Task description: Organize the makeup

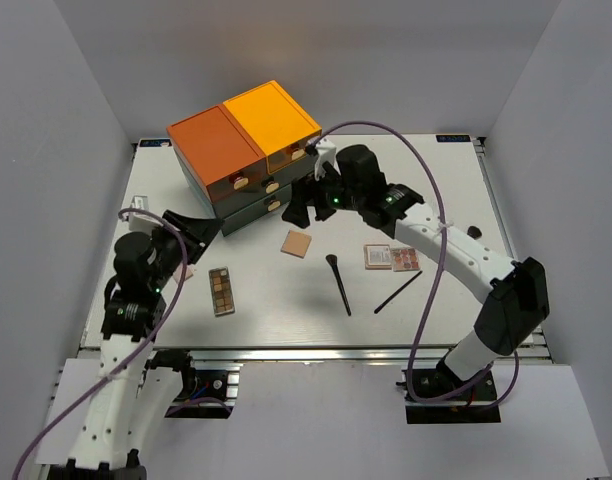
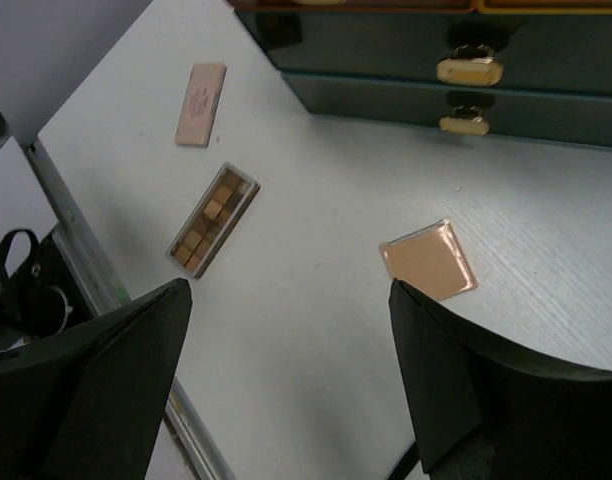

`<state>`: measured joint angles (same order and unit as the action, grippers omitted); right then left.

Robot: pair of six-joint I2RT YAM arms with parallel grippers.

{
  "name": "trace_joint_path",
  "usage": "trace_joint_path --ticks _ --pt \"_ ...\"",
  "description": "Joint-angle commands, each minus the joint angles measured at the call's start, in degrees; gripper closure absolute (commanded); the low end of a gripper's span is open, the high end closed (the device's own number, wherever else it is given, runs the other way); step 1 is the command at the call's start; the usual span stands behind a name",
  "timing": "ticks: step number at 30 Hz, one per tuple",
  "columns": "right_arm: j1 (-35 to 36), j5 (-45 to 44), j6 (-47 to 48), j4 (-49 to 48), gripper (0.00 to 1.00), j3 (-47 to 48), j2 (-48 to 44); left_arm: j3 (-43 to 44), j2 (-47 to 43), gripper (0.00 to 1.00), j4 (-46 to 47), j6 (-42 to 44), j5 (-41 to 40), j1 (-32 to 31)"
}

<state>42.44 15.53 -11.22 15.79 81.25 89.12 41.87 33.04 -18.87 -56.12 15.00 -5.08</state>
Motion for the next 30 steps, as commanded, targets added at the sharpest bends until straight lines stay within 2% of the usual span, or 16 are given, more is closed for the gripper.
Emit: trace_joint_path --ticks 1,3,4,5,7,9,10,11,13,18,24,30 --pt "-3.7 -0.5 -4.1 -6.8 0.15 5.7 0.4 -1.1 6.6 0.51 3.4 -6.9 -2.0 -1.1" --pt "-7.3 5.6 -3.6 -7.3 0.16 5.8 0.8 1.1 10.4 0.5 3.6 -7.2 -8.3 -3.1" --pt "-8.6 8.9 -3.5 -8.5 0.18 5.2 0.9 2.1 11.6 0.45 2.8 -7.5 -11.0 -5.6" --pt "-11.3 11.7 -3.3 -9.7 0.2 4.6 0.6 3.6 12.9 0.44 2.5 -8.6 -16.5 -6.9" --pt "-13.7 16.5 -5.8 -12.5 0.26 3.0 -0.3 4.1 16.9 0.42 3.8 -10.3 -19.3 -9.7" --pt "-15.9 16.9 -7.6 -14.6 0.33 1.2 -0.8 3.6 20.9 0.38 6.8 -13.2 -23.2 -12.2" --pt "-16.4 16.7 -7.8 -14.6 0.34 1.0 -1.1 3.8 22.3 0.34 8.1 -14.2 -25.6 -15.5" --pt "-17.3 16.7 -8.0 -14.4 0.34 0.4 -1.4 5.0 23.6 0.33 8.1 -15.7 -31.3 -17.2" --pt "-18.1 16.1 -8.5 -14.7 0.35 -0.7 -2.5 5.8 26.7 0.32 9.4 -16.9 -36.4 -21.0" --pt "-20.8 15.6 -9.9 -15.1 0.34 -4.6 -5.1 4.7 29.4 0.33 14.0 -22.0 -48.4 -23.3" --pt "-23.0 15.8 -10.7 -17.1 0.34 -7.5 -6.7 5.1 33.8 0.33 21.3 -22.4 -53.8 -23.3" --pt "-24.0 15.8 -11.5 -18.3 0.33 -9.4 -7.6 6.1 39.6 0.33 23.0 -24.9 -55.1 -23.3"
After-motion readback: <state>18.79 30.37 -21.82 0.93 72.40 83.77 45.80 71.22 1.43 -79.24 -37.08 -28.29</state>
